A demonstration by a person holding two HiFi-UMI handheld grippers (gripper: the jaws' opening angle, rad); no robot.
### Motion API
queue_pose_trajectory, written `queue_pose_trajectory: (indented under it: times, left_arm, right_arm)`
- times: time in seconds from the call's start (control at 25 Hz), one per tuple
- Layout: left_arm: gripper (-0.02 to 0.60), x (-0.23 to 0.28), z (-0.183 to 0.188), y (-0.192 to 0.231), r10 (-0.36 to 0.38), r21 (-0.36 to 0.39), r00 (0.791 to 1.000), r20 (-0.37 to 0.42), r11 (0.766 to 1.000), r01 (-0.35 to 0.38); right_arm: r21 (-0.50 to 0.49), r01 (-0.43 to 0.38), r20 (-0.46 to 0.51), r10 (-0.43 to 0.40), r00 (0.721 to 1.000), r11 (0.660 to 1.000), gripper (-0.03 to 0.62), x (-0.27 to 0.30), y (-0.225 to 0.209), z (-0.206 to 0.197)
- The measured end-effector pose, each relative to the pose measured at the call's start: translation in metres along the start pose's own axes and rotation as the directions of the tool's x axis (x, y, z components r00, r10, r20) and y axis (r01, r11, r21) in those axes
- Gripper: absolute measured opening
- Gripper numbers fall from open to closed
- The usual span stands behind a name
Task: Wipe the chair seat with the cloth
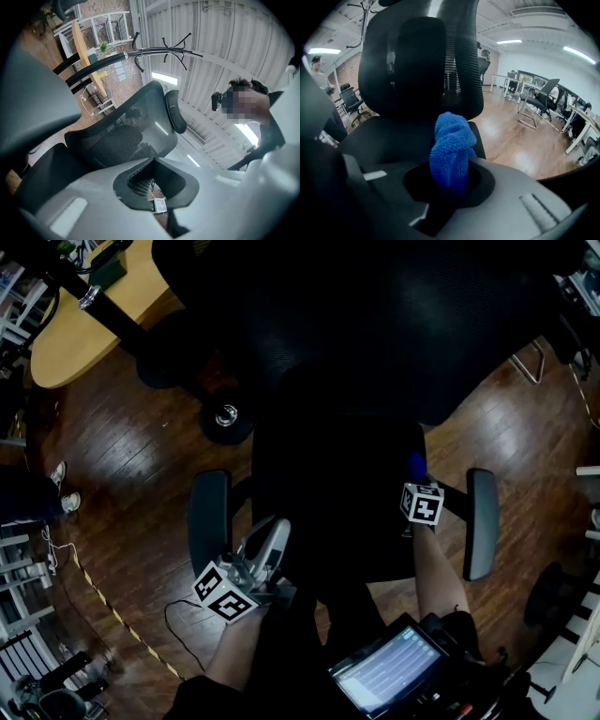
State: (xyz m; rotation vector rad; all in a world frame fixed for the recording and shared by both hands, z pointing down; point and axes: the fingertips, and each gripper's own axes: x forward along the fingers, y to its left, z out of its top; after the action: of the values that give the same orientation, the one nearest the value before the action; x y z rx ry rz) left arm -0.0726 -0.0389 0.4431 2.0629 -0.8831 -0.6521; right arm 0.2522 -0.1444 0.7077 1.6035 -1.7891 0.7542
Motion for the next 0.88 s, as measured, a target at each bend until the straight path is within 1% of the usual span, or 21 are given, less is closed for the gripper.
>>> queue_pose_trajectory:
  times: [0.08,0.12,0.2,0.28,0.36,0.44,0.56,0.64,0.72,0.76,0.8,0.88]
  left_arm:
    - [-0.009,-0.003,0.001,-0.002,-0.004,0.004,1.0,0.006,1.0,0.004]
    - [-0.009,-0.004,0.002,-0.003,-0.005,0.005,1.0,0.009,1.0,0.005]
    - [-0.009,-0.007,0.003,-0.004,-0.003,0.006,1.0,0.017,1.0,0.003]
    - [-0.009,-0.009,0.004,-0.006,-0.003,0.004,1.0,0.023,1.0,0.003]
    - [-0.009,-0.01,0.006,-0.009,-0.008,0.008,1.0,0.026,1.0,0.008]
    - [-0.009,-0.012,0.008,-0.011,-0.011,0.013,1.0,0.026,1.0,0.011]
    - [-0.009,-0.017,0.01,-0.013,-0.001,0.023,1.0,0.03,1.0,0.0]
    - [-0.009,-0.019,0.013,-0.012,0.004,0.021,0.999,0.044,1.0,-0.005]
    - [-0.009,-0.021,0.015,-0.01,0.009,0.019,0.998,0.058,1.0,-0.01]
    - [-0.009,-0.022,0.015,-0.01,0.012,0.018,0.998,0.063,1.0,-0.013]
    - [-0.009,-0.024,0.016,-0.01,0.015,0.018,0.998,0.066,1.0,-0.016]
    - [-0.009,-0.025,0.019,-0.009,0.018,0.024,0.997,0.069,1.0,-0.02]
  right_arm:
    - [0.009,-0.013,0.002,0.013,1.0,1.0,0.044,-0.002,0.007,0.001]
    - [0.014,-0.035,0.007,0.035,0.999,0.999,0.044,-0.002,0.018,0.003]
    - [0.012,-0.116,0.022,0.116,0.993,0.993,0.044,0.001,0.059,0.01]
    - [-0.011,-0.227,0.028,0.228,0.973,0.974,0.044,0.004,0.121,0.017]
    - [-0.029,-0.345,0.028,0.345,0.938,0.938,0.044,0.004,0.189,0.023]
    - [-0.05,-0.441,0.019,0.442,0.897,0.896,0.044,0.003,0.253,0.025]
    - [-0.097,-0.548,-0.018,0.549,0.835,0.831,0.044,-0.007,0.335,0.019]
    - [-0.112,-0.601,-0.054,0.599,0.799,0.792,0.044,-0.014,0.374,0.011]
    - [-0.121,-0.633,-0.098,0.625,0.774,0.765,0.044,-0.017,0.396,-0.004]
    - [-0.129,-0.638,-0.109,0.628,0.77,0.759,0.044,-0.017,0.4,-0.011]
    - [-0.138,-0.636,-0.112,0.626,0.772,0.759,0.044,-0.017,0.399,-0.016]
    - [-0.156,-0.621,-0.103,0.613,0.783,0.768,0.044,-0.015,0.392,-0.017]
